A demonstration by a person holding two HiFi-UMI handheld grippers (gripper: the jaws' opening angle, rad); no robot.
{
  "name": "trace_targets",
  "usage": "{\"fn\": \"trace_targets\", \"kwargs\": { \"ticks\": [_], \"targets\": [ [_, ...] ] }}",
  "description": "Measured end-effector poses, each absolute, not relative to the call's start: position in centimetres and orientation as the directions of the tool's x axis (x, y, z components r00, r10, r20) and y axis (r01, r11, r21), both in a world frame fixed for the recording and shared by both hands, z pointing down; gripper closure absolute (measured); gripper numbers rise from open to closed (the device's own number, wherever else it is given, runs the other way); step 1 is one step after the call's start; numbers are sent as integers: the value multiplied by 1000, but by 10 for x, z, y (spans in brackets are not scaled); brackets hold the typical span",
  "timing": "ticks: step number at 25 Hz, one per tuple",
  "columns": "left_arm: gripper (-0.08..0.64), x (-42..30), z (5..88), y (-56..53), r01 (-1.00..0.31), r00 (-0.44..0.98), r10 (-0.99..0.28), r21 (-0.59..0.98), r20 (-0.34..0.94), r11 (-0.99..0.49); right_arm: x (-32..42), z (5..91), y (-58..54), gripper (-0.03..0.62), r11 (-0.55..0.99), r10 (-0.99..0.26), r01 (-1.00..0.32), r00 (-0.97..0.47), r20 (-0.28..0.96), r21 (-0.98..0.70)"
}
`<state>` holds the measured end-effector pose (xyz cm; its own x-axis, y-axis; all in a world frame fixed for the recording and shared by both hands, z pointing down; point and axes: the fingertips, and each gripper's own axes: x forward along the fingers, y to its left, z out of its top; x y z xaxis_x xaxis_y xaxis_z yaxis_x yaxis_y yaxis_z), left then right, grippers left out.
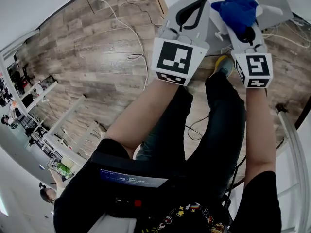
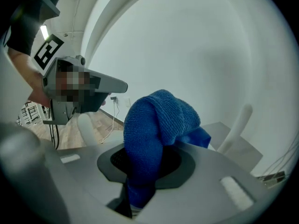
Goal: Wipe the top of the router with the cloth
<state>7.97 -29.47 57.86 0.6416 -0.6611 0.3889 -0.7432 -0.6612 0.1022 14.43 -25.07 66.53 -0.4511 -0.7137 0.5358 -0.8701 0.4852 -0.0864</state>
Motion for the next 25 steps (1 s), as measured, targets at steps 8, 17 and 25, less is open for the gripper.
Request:
{"fn": "trace_targets", "kwargs": {
  "ticks": [8,17,25],
  "targets": [
    [560,94,577,-293,-737,653,-655,118,380,-666,193,670,-253,476,440,-741,-897,-385,550,-36],
    [560,88,572,-300,-757,632,-677,115,378,-643,194,663,-298,476,457,-746,-889,-401,531,-30],
    [560,63,563,-313,-804,580,-723,122,374,-582,152,660,-318,476,550,-699,-835,-476,533,-24]
  ]
}}
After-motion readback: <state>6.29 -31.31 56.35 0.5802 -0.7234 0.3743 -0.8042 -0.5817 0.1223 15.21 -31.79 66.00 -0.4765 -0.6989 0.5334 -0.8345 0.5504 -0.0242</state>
